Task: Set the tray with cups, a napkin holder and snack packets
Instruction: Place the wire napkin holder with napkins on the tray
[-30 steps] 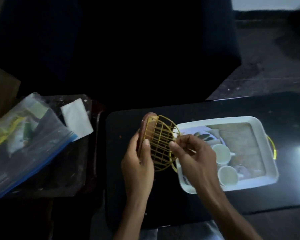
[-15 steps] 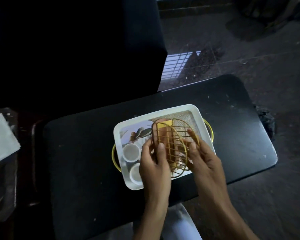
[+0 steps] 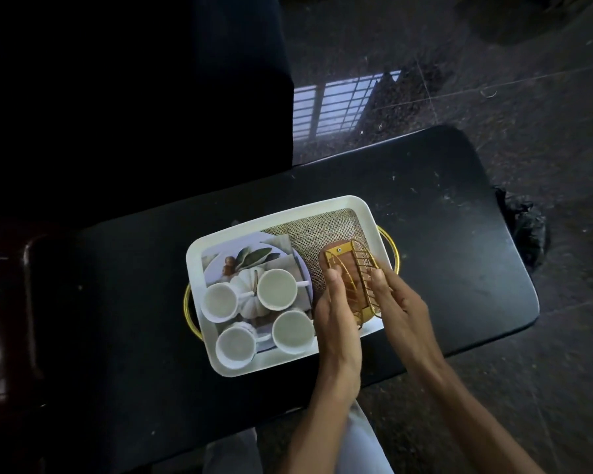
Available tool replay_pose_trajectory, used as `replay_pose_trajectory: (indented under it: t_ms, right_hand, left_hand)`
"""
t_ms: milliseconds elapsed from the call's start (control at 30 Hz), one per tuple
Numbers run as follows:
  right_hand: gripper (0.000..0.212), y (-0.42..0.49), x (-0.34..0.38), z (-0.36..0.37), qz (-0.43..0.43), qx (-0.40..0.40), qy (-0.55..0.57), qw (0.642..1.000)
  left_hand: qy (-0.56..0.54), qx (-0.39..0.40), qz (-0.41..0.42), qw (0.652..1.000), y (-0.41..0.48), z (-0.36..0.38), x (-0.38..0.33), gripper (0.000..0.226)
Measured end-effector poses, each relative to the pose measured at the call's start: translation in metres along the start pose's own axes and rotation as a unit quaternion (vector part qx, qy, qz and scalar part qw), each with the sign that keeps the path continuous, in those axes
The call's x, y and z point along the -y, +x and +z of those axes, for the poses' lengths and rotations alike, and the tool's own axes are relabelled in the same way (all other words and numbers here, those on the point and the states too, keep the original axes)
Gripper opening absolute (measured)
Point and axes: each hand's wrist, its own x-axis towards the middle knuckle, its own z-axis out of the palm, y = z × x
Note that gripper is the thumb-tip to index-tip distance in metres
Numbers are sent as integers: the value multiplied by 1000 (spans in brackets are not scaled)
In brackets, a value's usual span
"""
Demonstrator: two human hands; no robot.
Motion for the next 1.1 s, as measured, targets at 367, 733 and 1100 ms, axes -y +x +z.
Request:
replay_pose_trajectory:
  t_ms: [367,733,1100]
  right_hand:
    - [31,20,-5,-2,48,24,-11,999]
    - [30,19,-3,-6,-40,-26,-125,991]
    - [22,-5,79,86,-136,7,-97,986]
  left_hand:
    - [41,-19,-45,998,32,4,8,64]
    - [41,-21,-37,998,36,-5,-1,44]
    - [26,-129,174,976,-3,-147,-87,40]
